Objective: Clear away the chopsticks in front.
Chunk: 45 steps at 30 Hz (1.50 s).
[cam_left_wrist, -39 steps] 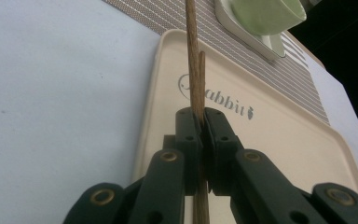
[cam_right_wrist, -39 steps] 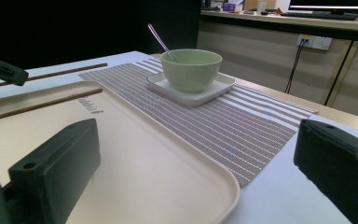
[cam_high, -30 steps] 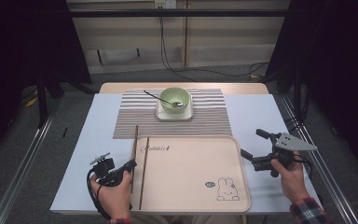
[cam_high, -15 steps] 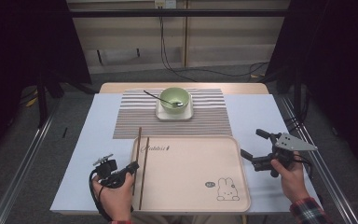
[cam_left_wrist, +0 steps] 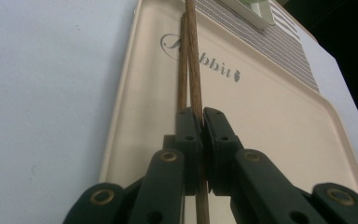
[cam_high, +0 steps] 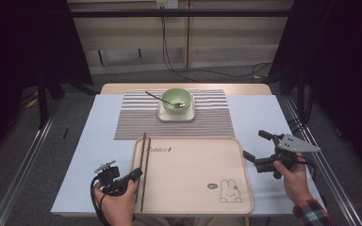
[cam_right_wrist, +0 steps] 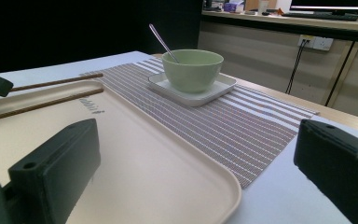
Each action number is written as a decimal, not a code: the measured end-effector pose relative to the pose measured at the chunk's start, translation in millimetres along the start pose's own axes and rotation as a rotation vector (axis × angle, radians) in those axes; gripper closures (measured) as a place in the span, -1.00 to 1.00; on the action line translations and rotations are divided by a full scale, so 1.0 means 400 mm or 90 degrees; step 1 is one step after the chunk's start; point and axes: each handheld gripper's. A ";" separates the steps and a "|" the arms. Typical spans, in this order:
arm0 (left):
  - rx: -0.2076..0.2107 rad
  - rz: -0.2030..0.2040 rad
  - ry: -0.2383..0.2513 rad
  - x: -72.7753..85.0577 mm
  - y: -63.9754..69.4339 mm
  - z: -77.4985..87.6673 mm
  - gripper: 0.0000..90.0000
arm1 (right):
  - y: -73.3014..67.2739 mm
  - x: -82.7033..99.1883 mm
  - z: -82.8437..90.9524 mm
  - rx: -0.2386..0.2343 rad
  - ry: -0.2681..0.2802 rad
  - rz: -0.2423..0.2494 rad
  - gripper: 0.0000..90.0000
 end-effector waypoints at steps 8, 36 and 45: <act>0.005 -0.004 -0.008 0.009 -0.003 0.008 0.90 | 0.000 0.000 -0.001 -0.001 0.000 0.001 -1.00; -0.026 -0.007 -0.048 0.023 -0.017 -0.024 0.89 | 0.000 0.000 -0.003 0.002 -0.003 -0.001 -1.00; -0.032 -0.014 -0.052 0.025 -0.022 -0.028 0.87 | 0.001 0.000 -0.002 -0.002 -0.003 0.001 -1.00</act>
Point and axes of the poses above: each handheld gripper's, and its own axes: z roughly backward along the jaws, x roughly out of its underside, y roughly to its right, and after that the axes turned 2 degrees about x, right-handed
